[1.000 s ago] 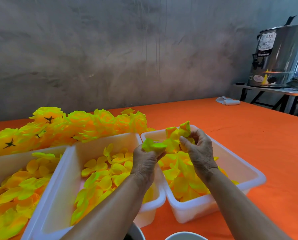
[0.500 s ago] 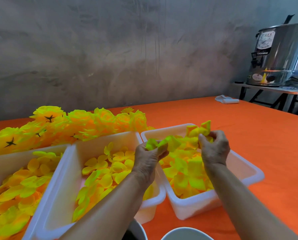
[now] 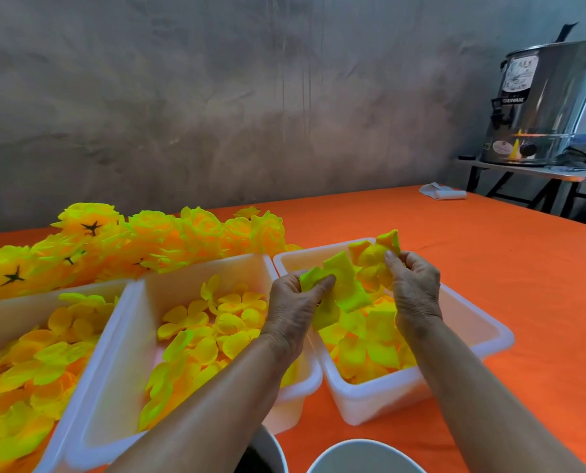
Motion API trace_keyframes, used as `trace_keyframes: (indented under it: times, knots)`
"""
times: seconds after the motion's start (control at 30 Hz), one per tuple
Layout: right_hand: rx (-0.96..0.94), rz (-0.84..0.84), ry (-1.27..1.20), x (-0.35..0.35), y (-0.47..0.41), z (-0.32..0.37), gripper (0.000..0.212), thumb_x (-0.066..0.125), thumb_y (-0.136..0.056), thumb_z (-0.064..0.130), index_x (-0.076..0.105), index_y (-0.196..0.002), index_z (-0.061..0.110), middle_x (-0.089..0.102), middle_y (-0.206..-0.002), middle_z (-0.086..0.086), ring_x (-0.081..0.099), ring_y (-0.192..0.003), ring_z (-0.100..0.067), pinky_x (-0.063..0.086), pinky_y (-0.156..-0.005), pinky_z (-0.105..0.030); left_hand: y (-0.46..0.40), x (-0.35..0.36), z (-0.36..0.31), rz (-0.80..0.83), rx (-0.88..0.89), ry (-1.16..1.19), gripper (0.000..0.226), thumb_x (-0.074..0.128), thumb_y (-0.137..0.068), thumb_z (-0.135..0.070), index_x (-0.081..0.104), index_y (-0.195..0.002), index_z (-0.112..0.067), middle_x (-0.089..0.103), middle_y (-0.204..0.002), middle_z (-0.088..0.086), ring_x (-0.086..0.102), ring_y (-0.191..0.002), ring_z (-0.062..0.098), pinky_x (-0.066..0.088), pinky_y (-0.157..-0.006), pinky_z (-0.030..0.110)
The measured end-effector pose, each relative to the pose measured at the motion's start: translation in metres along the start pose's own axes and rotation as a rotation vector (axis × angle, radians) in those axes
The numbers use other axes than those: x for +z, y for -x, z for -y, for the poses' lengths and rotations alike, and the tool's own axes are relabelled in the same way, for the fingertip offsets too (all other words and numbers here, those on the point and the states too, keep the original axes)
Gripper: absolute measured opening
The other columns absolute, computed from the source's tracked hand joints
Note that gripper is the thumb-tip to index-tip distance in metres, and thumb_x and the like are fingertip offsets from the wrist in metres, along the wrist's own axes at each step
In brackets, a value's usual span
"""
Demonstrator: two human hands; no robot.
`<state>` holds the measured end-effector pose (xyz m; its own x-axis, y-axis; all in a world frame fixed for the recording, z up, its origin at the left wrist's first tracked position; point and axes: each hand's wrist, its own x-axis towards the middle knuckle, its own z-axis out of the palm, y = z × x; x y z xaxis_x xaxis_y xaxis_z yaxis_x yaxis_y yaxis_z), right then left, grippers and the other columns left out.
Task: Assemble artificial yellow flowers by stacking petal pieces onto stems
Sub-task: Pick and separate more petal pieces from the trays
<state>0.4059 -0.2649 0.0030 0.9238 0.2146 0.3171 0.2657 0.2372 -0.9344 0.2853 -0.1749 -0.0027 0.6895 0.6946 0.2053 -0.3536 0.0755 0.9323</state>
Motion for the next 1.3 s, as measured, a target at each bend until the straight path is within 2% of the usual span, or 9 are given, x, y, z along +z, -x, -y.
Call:
trace_keyframes:
  times: [0.1,0.27,0.43,0.67,0.77,0.93,1.07,1.17,1.3]
  knots:
    - [0.024,0.020,-0.096,0.000,0.003,0.001,0.023,0.062,-0.088,0.005,0.063,-0.068,0.018,0.063,-0.052,0.008,0.053,-0.044,0.001,0.045,-0.048,-0.014,0.001,0.001,0.003,0.059,0.038,-0.112,0.016,0.071,-0.078,-0.003,0.066,-0.072,-0.017,0.065,-0.059,-0.005,0.058,-0.053,0.010,0.049,-0.047,0.020]
    - [0.123,-0.014,-0.225,-0.002,0.000,0.001,0.018,0.068,-0.082,0.004,0.062,-0.068,0.013,0.062,-0.048,0.009,0.054,-0.045,-0.006,0.046,-0.048,-0.018,0.006,0.002,0.007,0.273,0.107,-0.380,0.021,0.080,-0.072,-0.012,0.061,-0.065,-0.016,0.056,-0.058,-0.006,0.050,-0.050,0.007,0.043,-0.049,0.019]
    - [0.134,-0.029,-0.247,-0.002,-0.001,0.001,0.016,0.069,-0.081,0.004,0.061,-0.070,0.014,0.061,-0.046,0.012,0.052,-0.041,0.001,0.042,-0.044,-0.013,0.008,0.003,0.004,0.303,0.117,-0.324,0.015,0.071,-0.081,-0.006,0.063,-0.073,-0.016,0.058,-0.061,-0.008,0.053,-0.054,0.005,0.044,-0.050,0.017]
    - [0.144,-0.022,-0.257,-0.002,0.001,0.004,0.023,0.060,-0.086,-0.004,0.061,-0.080,0.018,0.060,-0.075,-0.001,0.054,-0.064,-0.012,0.045,-0.058,-0.025,0.009,0.008,-0.007,0.308,0.053,-0.348,0.008,0.058,-0.074,-0.010,0.063,-0.076,-0.016,0.055,-0.082,0.002,0.051,-0.077,0.021,0.039,-0.070,0.030]
    - [0.145,-0.025,-0.259,-0.002,0.001,0.003,0.021,0.060,-0.086,-0.004,0.062,-0.081,0.017,0.061,-0.077,-0.003,0.055,-0.069,-0.017,0.045,-0.061,-0.029,0.010,0.004,-0.004,0.338,0.106,-0.340,0.027,0.059,-0.083,0.011,0.068,-0.089,-0.014,0.064,-0.086,0.003,0.057,-0.078,0.016,0.045,-0.067,0.025]
    - [0.156,-0.023,-0.247,-0.001,0.000,0.001,0.019,0.062,-0.083,-0.006,0.061,-0.083,0.014,0.062,-0.080,-0.006,0.057,-0.077,-0.021,0.049,-0.066,-0.032,0.003,0.005,-0.001,0.220,0.031,-0.260,0.028,0.051,-0.088,0.007,0.054,-0.092,-0.020,0.061,-0.080,0.004,0.056,-0.068,0.017,0.045,-0.057,0.025]
    - [0.160,-0.014,-0.256,0.000,-0.001,0.001,0.020,0.063,-0.083,-0.005,0.060,-0.081,0.015,0.062,-0.079,-0.007,0.057,-0.074,-0.022,0.048,-0.063,-0.031,0.004,0.006,0.006,0.412,0.115,-0.587,0.006,0.056,-0.093,-0.010,0.061,-0.094,-0.012,0.061,-0.093,0.007,0.053,-0.082,0.016,0.044,-0.075,0.029]
    - [0.172,-0.029,-0.255,-0.001,-0.002,0.000,0.018,0.064,-0.082,-0.003,0.061,-0.081,0.014,0.061,-0.080,-0.011,0.056,-0.074,-0.024,0.047,-0.060,-0.031,0.002,0.004,0.012,0.395,0.177,-0.843,0.031,0.068,-0.085,-0.023,0.058,-0.114,-0.019,0.054,-0.116,-0.004,0.052,-0.103,0.013,0.042,-0.086,0.027]
    - [0.176,-0.044,-0.267,-0.002,-0.001,0.001,0.016,0.067,-0.080,-0.001,0.062,-0.077,0.014,0.061,-0.075,-0.009,0.054,-0.071,-0.023,0.043,-0.059,-0.031,0.003,0.003,0.012,0.287,0.240,-0.751,0.063,0.079,-0.074,-0.023,0.046,-0.128,-0.020,0.045,-0.125,-0.003,0.049,-0.110,0.010,0.043,-0.084,0.019]
